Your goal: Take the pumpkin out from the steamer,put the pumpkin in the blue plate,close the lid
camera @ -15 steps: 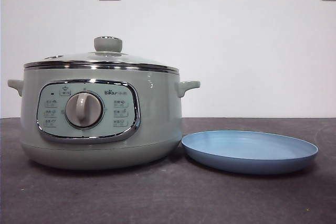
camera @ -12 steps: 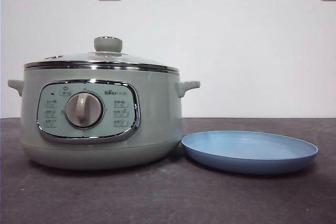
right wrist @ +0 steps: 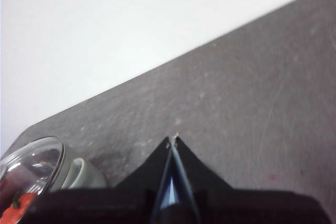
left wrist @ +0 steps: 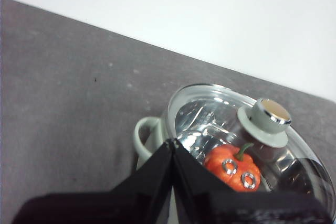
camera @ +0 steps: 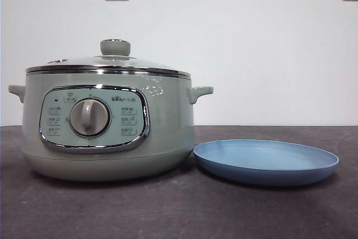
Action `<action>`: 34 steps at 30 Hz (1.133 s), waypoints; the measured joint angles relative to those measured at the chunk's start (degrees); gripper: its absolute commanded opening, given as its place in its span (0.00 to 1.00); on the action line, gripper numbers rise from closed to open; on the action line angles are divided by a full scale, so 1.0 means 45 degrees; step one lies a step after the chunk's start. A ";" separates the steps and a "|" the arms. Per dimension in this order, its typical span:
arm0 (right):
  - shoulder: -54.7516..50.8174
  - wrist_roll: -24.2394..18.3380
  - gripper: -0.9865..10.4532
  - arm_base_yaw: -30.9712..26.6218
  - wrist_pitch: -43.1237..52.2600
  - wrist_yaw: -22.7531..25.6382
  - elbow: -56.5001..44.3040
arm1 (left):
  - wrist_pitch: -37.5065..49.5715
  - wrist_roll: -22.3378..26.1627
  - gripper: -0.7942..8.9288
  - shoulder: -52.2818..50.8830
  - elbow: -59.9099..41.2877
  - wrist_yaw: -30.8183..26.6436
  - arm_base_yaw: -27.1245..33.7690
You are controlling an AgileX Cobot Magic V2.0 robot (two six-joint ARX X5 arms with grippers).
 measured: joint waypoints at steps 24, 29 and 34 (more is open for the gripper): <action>0.5178 -0.2147 0.48 0.0117 -0.0753 -0.1972 0.4605 | -0.0359 0.1768 0.48 0.5328 0.4483 0.2516 -0.1428; 0.5217 -0.2147 0.47 0.0345 -0.0753 -0.1991 0.4609 | -0.0350 0.1787 0.47 0.6722 0.5649 0.2297 -0.2531; 0.5217 -0.2147 0.47 0.0491 -0.0753 -0.1991 0.4614 | -0.0335 0.2259 0.47 0.8388 0.6902 0.1107 -0.3827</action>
